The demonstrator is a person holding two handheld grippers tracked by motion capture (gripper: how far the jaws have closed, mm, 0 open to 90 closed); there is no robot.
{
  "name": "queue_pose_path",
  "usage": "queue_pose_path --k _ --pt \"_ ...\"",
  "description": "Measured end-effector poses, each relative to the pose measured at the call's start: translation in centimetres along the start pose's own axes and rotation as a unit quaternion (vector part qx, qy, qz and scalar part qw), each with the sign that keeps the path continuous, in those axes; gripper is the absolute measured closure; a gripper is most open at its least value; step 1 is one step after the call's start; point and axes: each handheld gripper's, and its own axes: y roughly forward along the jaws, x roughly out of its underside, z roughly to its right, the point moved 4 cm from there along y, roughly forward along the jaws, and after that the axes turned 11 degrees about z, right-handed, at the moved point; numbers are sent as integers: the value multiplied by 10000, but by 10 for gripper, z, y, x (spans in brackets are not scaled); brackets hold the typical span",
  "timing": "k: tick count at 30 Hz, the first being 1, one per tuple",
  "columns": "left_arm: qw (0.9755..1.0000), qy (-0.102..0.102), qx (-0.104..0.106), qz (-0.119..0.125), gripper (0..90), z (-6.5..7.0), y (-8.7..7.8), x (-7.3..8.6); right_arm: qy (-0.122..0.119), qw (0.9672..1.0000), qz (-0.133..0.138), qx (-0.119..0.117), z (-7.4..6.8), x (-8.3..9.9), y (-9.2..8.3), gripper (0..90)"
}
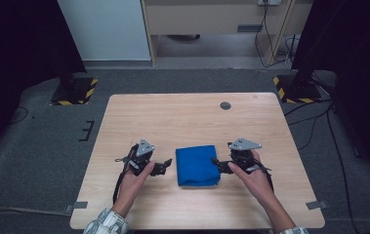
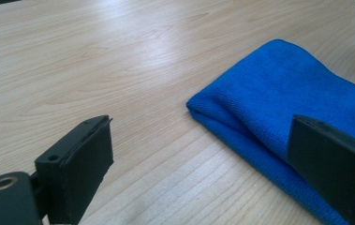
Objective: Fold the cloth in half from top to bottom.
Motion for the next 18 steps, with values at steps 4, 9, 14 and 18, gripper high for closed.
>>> queue_pose_path --k 4,9,14,18 --pt "10000 -43 -36 -22 67 -5 -3 2 31 10000 39 58 7 -1 -5 95" --pt "10000 16 -34 -34 67 -11 -7 2 91 9998 76 148 15 0 -11 94" --pt "9998 83 -86 -144 63 -18 -11 1 233 9994 119 245 27 -2 -22 92" --pt "9998 95 -128 -148 63 -27 -17 -2 249 9988 72 413 42 1 -35 92"
